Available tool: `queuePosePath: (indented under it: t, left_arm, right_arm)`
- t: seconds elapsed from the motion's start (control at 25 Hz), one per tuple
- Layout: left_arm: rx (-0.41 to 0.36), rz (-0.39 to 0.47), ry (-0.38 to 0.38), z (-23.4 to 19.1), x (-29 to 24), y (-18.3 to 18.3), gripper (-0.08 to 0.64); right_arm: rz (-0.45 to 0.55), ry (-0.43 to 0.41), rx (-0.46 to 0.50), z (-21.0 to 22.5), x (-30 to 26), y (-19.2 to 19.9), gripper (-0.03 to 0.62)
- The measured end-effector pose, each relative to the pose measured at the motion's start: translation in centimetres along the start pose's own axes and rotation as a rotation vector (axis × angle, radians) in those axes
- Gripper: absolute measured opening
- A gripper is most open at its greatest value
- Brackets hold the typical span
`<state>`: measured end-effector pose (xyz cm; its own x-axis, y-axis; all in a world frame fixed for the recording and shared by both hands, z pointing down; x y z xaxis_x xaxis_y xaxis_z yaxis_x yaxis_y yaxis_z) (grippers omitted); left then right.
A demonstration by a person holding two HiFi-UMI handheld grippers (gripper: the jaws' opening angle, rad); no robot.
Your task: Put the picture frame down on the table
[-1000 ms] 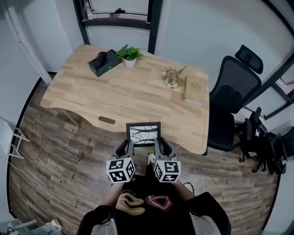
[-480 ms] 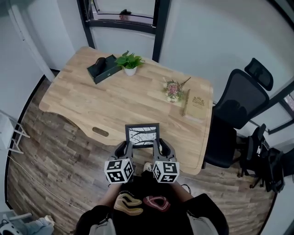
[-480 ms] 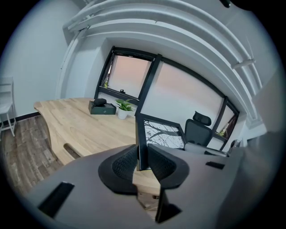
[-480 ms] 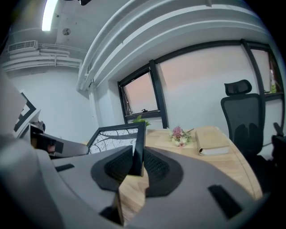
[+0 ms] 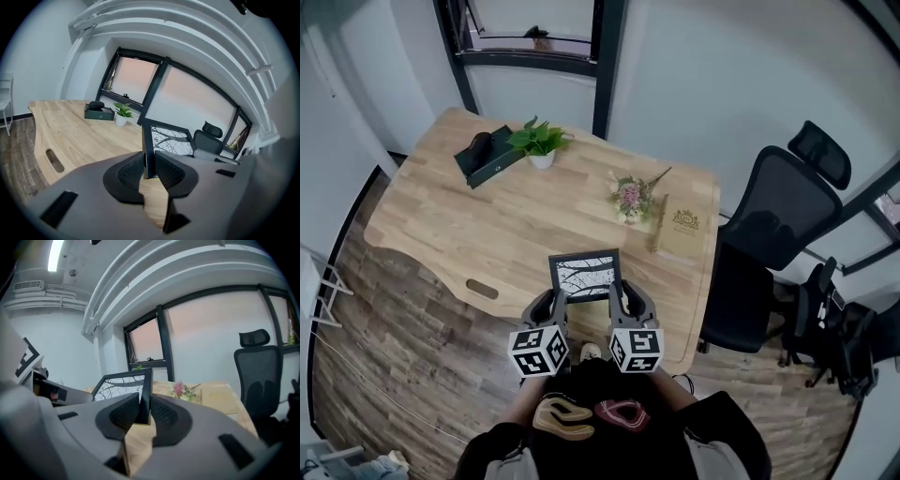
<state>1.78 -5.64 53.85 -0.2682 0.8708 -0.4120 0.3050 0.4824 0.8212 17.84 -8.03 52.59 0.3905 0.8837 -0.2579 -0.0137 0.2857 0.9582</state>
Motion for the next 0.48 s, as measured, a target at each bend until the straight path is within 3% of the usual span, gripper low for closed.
queuePosePath:
  t: [0.28, 0.48]
  left_arm:
    - [-0.017, -0.003, 0.023, -0.2, -1.6, -1.2, 0.083]
    - [-0.073, 0.013, 0.031, -1.4, -2.2, -3.3, 0.083]
  right_arm:
    - [-0.004, 0.028, -0.043, 0.6, -1.1, -0.4, 0.086]
    - [0.005, 0.040, -0.043, -0.5, -3.0, -1.5, 0.086]
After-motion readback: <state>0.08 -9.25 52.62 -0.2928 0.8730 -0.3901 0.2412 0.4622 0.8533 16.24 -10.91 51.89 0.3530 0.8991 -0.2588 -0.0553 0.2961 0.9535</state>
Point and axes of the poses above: the fingertips, and each gripper's own axes: x backward along the fingers, z to its right, y out of its underside, the point moved 3 cm from there along x, backward along the fingers
